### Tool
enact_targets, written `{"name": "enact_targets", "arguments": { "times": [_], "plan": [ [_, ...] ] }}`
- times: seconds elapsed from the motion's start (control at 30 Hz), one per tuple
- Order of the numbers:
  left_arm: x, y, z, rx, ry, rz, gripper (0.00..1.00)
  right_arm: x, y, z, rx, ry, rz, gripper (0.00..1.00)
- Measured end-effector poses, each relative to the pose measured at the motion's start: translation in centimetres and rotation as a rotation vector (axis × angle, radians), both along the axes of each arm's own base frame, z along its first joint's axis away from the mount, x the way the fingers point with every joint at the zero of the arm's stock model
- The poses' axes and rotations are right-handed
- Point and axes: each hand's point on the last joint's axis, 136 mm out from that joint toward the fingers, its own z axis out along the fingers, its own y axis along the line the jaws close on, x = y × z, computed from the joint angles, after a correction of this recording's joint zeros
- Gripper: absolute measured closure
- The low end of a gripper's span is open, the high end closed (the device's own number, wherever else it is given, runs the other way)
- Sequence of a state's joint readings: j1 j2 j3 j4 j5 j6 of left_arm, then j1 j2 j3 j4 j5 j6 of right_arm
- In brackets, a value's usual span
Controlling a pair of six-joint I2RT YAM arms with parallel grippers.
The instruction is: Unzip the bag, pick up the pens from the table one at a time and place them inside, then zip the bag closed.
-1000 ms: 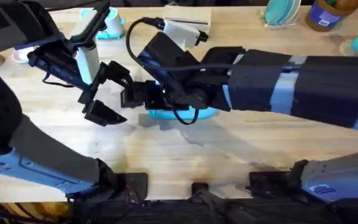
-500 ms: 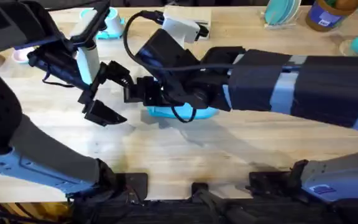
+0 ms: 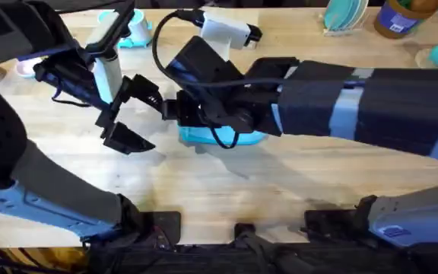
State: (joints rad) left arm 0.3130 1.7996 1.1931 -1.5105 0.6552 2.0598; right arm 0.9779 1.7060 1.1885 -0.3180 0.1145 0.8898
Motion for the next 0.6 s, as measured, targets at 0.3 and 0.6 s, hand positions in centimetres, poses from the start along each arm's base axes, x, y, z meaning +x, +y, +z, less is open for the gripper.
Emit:
{"name": "enact_targets", "arguments": {
  "times": [0.3,0.6],
  "plan": [
    [0.00,0.00,0.00,0.000,0.000,0.000,0.007,0.26,-0.15,-1.13,-0.028,0.003,-0.011,0.632],
    [0.00,0.00,0.00,0.000,0.000,0.000,0.006,0.30,-0.07,-1.06,-0.024,0.001,-0.010,0.770]
  ]
}}
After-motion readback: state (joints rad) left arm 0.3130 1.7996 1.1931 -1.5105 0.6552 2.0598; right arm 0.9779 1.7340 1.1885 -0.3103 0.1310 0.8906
